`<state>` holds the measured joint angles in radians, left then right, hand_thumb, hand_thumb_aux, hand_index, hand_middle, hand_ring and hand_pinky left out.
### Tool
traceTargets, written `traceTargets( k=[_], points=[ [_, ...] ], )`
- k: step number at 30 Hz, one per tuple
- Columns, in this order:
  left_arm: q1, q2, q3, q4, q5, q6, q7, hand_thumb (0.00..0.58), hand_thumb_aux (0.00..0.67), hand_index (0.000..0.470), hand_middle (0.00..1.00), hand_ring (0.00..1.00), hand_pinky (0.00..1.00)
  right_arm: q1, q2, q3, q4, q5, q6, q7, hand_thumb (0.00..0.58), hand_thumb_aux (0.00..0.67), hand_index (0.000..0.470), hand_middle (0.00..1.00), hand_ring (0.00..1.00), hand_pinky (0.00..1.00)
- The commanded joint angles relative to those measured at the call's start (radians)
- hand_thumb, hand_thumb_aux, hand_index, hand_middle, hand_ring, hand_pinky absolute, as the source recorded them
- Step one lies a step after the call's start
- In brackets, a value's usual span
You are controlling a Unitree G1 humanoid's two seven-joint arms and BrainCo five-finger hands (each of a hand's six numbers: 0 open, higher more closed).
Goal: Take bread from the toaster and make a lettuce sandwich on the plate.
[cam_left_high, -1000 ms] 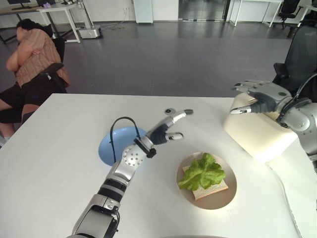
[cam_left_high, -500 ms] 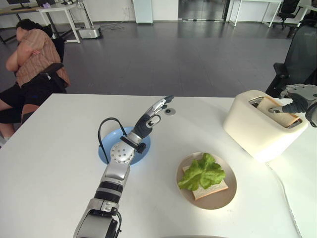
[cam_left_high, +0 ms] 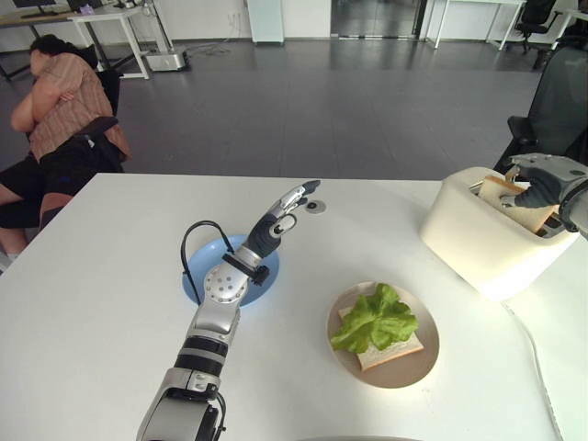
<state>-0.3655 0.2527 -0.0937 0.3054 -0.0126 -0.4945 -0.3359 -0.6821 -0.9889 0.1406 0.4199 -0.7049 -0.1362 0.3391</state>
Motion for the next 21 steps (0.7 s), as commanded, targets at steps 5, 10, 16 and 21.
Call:
traceTargets(
  k=[5,10,16,21],
  points=[
    [0.004,0.009,0.009,-0.008,0.003,0.003,-0.018,0.000,0.000,0.000,0.00,0.00,0.00,-0.098,0.059,-0.105,-0.233,0.316,-0.116,0.073,0.580,0.670,0.470,0.00,0.00,0.00],
    [0.011,0.005,0.016,-0.022,0.002,-0.002,-0.013,0.000,0.000,0.000,0.00,0.00,0.00,-0.010,0.064,0.006,-0.437,0.659,-0.091,0.503,0.580,0.670,0.470,0.00,0.00,0.00],
    [0.013,0.009,0.027,-0.036,-0.005,0.004,-0.023,0.000,0.000,0.000,0.00,0.00,0.00,0.041,0.086,0.145,-0.465,0.775,0.027,0.822,0.580,0.670,0.470,0.00,0.00,0.00],
    [0.018,0.005,0.029,-0.049,-0.004,0.009,-0.025,0.000,0.000,0.000,0.00,0.00,0.00,0.056,0.178,0.210,-0.391,0.735,-0.015,0.857,0.580,0.670,0.470,0.00,0.00,0.00]
  ],
)
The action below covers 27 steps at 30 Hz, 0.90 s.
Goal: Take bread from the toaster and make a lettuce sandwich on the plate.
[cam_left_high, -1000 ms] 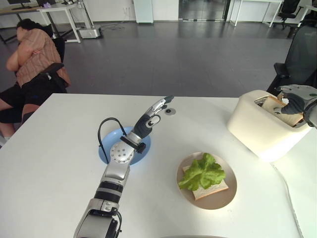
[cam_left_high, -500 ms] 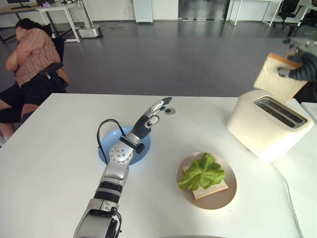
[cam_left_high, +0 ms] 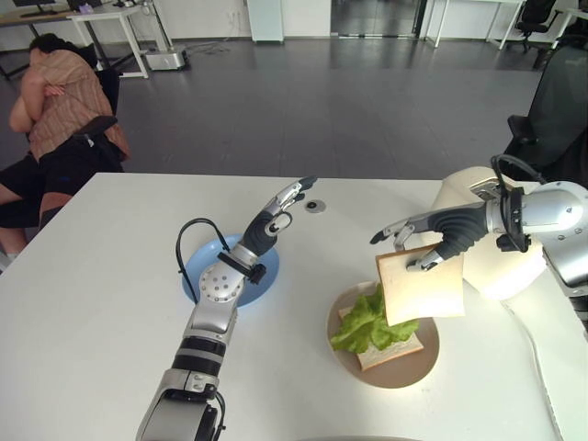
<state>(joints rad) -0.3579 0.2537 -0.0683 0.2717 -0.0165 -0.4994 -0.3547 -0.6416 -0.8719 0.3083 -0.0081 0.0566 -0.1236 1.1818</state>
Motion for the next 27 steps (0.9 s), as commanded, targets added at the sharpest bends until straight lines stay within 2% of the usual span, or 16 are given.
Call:
traceTargets(
  k=[1,12,21,25,27],
  points=[
    [0.011,0.004,0.003,-0.016,0.000,0.014,-0.007,0.000,0.000,0.000,0.00,0.00,0.00,0.021,0.079,0.052,0.047,-0.030,-0.033,0.014,0.580,0.670,0.470,0.00,0.00,0.00],
    [0.009,0.003,0.001,-0.018,0.002,0.018,-0.013,0.000,0.000,0.000,0.00,0.00,0.00,0.038,0.229,0.083,0.179,-0.050,-0.098,-0.004,0.580,0.670,0.470,0.00,0.00,0.00],
    [0.018,-0.003,-0.016,-0.082,-0.017,0.016,-0.041,0.000,0.000,0.000,0.00,0.00,0.00,0.033,0.317,0.114,0.464,-0.144,-0.288,-0.055,0.580,0.670,0.470,0.00,0.00,0.00],
    [0.036,-0.012,-0.047,-0.176,-0.060,0.029,-0.092,0.000,0.000,0.000,0.00,0.00,0.00,0.025,0.350,0.129,0.586,-0.175,-0.352,-0.067,0.580,0.670,0.470,0.00,0.00,0.00],
    [0.068,-0.005,-0.114,-0.282,-0.125,0.060,-0.174,0.000,0.000,0.000,0.00,0.00,0.00,0.019,0.367,0.132,0.644,-0.191,-0.384,-0.080,0.580,0.670,0.470,0.00,0.00,0.00]
  ],
)
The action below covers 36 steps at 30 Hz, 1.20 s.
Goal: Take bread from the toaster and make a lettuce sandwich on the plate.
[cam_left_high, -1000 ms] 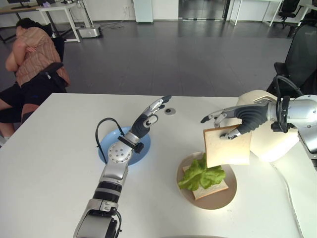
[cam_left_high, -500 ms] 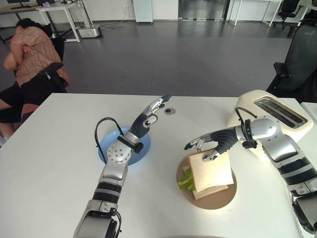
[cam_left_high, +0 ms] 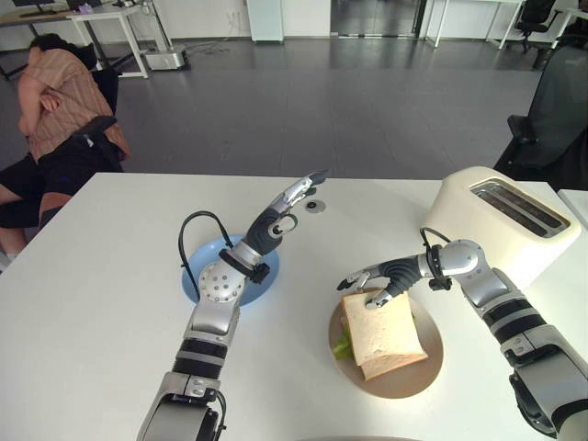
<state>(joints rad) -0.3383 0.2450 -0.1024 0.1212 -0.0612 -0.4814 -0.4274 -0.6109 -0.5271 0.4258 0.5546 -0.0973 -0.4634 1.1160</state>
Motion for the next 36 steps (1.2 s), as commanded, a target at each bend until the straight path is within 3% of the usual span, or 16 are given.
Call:
traceTargets(
  k=[1,6,8,11,22,29,33,34,35,36],
  points=[
    [0.075,0.017,-0.133,-0.195,-0.113,0.064,-0.161,0.000,0.000,0.000,0.00,0.00,0.00,-0.015,0.029,0.015,0.109,-0.045,-0.060,-0.022,0.580,0.670,0.470,0.00,0.00,0.00],
    [0.184,0.078,-0.352,-0.365,-0.100,0.140,-0.333,0.000,0.000,0.000,0.00,0.00,0.00,-0.041,0.056,0.011,0.215,-0.069,-0.131,-0.065,0.580,0.670,0.470,0.00,0.00,0.00],
    [0.211,0.080,-0.414,-0.333,-0.033,0.134,-0.346,0.000,0.000,0.000,0.00,0.00,0.00,-0.052,0.063,0.007,0.248,-0.074,-0.155,-0.082,0.580,0.670,0.470,0.00,0.00,0.00],
    [0.217,0.069,-0.481,-0.158,0.135,0.036,-0.304,0.000,0.000,0.000,0.00,0.00,0.00,-0.056,0.065,0.002,0.278,-0.076,-0.177,-0.095,0.580,0.670,0.470,0.00,0.00,0.00],
    [0.129,0.036,-0.456,0.164,0.383,-0.242,-0.080,0.000,0.000,0.000,0.00,0.00,0.00,-0.040,0.064,-0.009,0.261,-0.045,-0.173,-0.057,0.580,0.670,0.470,0.00,0.00,0.00],
    [0.152,0.025,-0.492,0.257,0.358,-0.269,-0.100,0.000,0.000,0.000,0.00,0.00,0.00,-0.034,0.053,-0.014,0.244,-0.047,-0.149,-0.034,0.580,0.670,0.470,0.00,0.00,0.00],
    [0.214,0.010,-0.537,0.290,0.295,-0.216,-0.166,0.000,0.000,0.000,0.00,0.00,0.00,-0.029,0.038,-0.032,0.172,-0.052,-0.121,-0.059,0.580,0.670,0.470,0.00,0.00,0.00],
    [0.221,0.010,-0.538,0.295,0.275,-0.197,-0.179,0.000,0.000,0.000,0.00,0.00,0.00,-0.039,0.040,-0.051,0.155,-0.064,-0.132,-0.113,0.516,0.447,0.313,0.00,0.00,0.00],
    [0.223,0.013,-0.537,0.295,0.259,-0.186,-0.190,0.000,0.000,0.000,0.00,0.00,0.00,-0.064,0.048,-0.081,0.146,-0.086,-0.152,-0.206,0.209,0.134,0.094,0.00,0.00,0.00],
    [0.223,0.017,-0.538,0.292,0.249,-0.178,-0.202,0.000,0.000,0.000,0.00,0.00,0.00,-0.096,0.058,-0.117,0.140,-0.111,-0.176,-0.313,0.000,0.000,0.000,0.00,0.00,0.00]
  ],
)
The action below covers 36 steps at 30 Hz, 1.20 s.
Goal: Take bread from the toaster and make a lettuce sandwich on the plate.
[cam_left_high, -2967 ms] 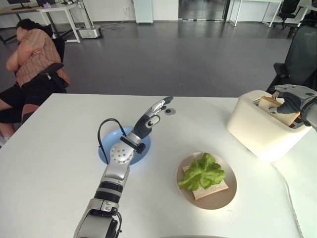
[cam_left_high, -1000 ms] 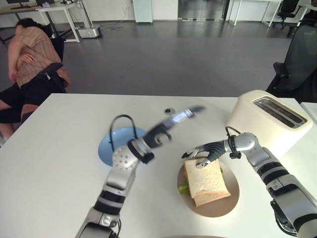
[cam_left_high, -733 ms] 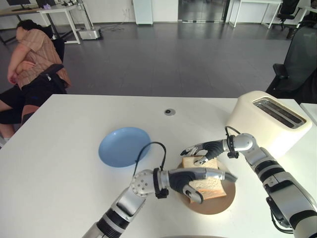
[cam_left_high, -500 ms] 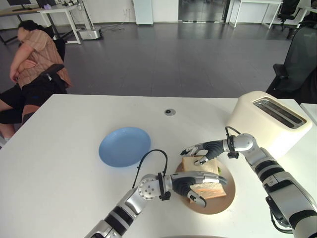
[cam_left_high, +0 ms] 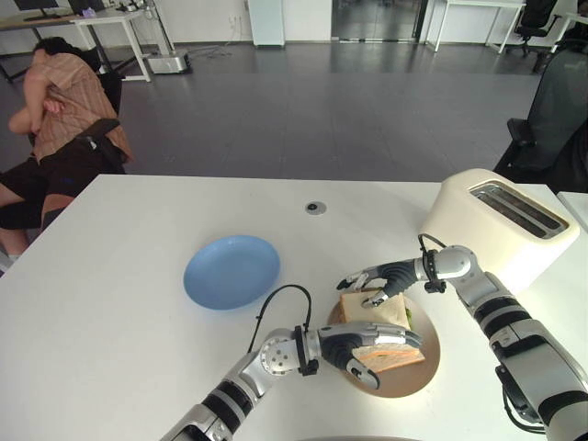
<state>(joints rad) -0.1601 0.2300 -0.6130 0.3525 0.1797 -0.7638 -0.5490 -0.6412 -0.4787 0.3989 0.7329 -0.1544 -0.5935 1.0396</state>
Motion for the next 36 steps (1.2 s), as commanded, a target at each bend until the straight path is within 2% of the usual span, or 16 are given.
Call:
traceTargets(
  k=[1,4,8,14,17,23,24,25,26,27,28,32,36],
  points=[
    [0.042,0.037,-0.029,0.058,0.005,0.104,-0.087,0.000,0.000,0.000,0.00,0.00,0.00,-0.095,0.021,-0.127,-0.047,-0.065,-0.057,-0.328,0.000,0.000,0.000,0.00,0.00,0.00],
    [0.033,0.049,-0.031,0.049,0.001,0.105,-0.104,0.000,0.000,0.000,0.00,0.00,0.00,-0.123,0.017,-0.222,-0.150,-0.084,-0.014,-0.517,0.000,0.000,0.000,0.00,0.00,0.00],
    [0.013,0.065,-0.004,0.043,0.013,0.103,-0.090,0.000,0.000,0.000,0.00,0.00,0.00,-0.104,-0.031,-0.305,-0.326,-0.067,0.089,-0.587,0.000,0.000,0.000,0.00,0.00,0.00],
    [-0.041,0.059,0.137,-0.067,-0.106,0.089,-0.039,0.000,0.000,0.000,0.00,0.00,0.00,0.040,-0.083,-0.329,-0.643,0.090,0.380,-0.423,0.000,0.000,0.000,0.00,0.00,0.00],
    [-0.068,0.057,0.219,-0.146,-0.157,0.091,-0.011,0.000,0.000,0.000,0.00,0.00,0.00,0.126,-0.115,-0.328,-0.770,0.105,0.471,-0.377,0.000,0.000,0.000,0.00,0.00,0.00],
    [-0.009,0.080,0.194,-0.356,-0.344,0.209,-0.123,0.000,0.000,0.000,0.00,0.00,0.00,0.294,-0.191,-0.293,-0.984,0.174,0.670,-0.233,0.000,0.000,0.000,0.00,0.00,0.00],
    [0.011,0.105,0.176,-0.401,-0.391,0.252,-0.172,0.000,0.000,0.000,0.00,0.00,0.00,0.332,-0.209,-0.281,-1.020,0.189,0.691,-0.199,0.148,0.092,0.065,0.30,0.30,0.30],
    [0.034,0.141,0.156,-0.440,-0.440,0.311,-0.229,0.000,0.000,0.000,0.00,0.00,0.00,0.370,-0.226,-0.268,-1.054,0.210,0.710,-0.163,0.508,0.434,0.304,1.00,1.00,1.00],
    [0.055,0.189,0.135,-0.467,-0.466,0.375,-0.293,0.244,0.160,0.112,1.00,1.00,1.00,0.406,-0.245,-0.252,-1.089,0.232,0.735,-0.124,0.580,0.670,0.470,1.00,1.00,1.00],
    [0.078,0.245,0.116,-0.477,-0.470,0.435,-0.353,0.558,0.539,0.378,1.00,1.00,1.00,0.445,-0.270,-0.229,-1.123,0.257,0.765,-0.077,0.580,0.670,0.470,1.00,1.00,1.00],
    [0.097,0.294,0.103,-0.474,-0.465,0.484,-0.403,0.580,0.670,0.470,1.00,1.00,1.00,0.483,-0.294,-0.208,-1.156,0.283,0.797,-0.033,0.580,0.670,0.470,1.00,1.00,1.00],
    [0.135,0.404,0.090,-0.419,-0.391,0.589,-0.495,0.580,0.670,0.470,1.00,1.00,1.00,0.627,-0.387,-0.120,-1.262,0.358,0.911,0.105,0.580,0.670,0.470,1.00,1.00,1.00],
    [0.142,0.428,0.082,-0.379,-0.325,0.628,-0.521,0.580,0.670,0.470,1.00,1.00,1.00,0.706,-0.438,-0.019,-1.289,0.340,0.953,0.166,0.580,0.670,0.470,1.00,1.00,1.00]
  ],
)
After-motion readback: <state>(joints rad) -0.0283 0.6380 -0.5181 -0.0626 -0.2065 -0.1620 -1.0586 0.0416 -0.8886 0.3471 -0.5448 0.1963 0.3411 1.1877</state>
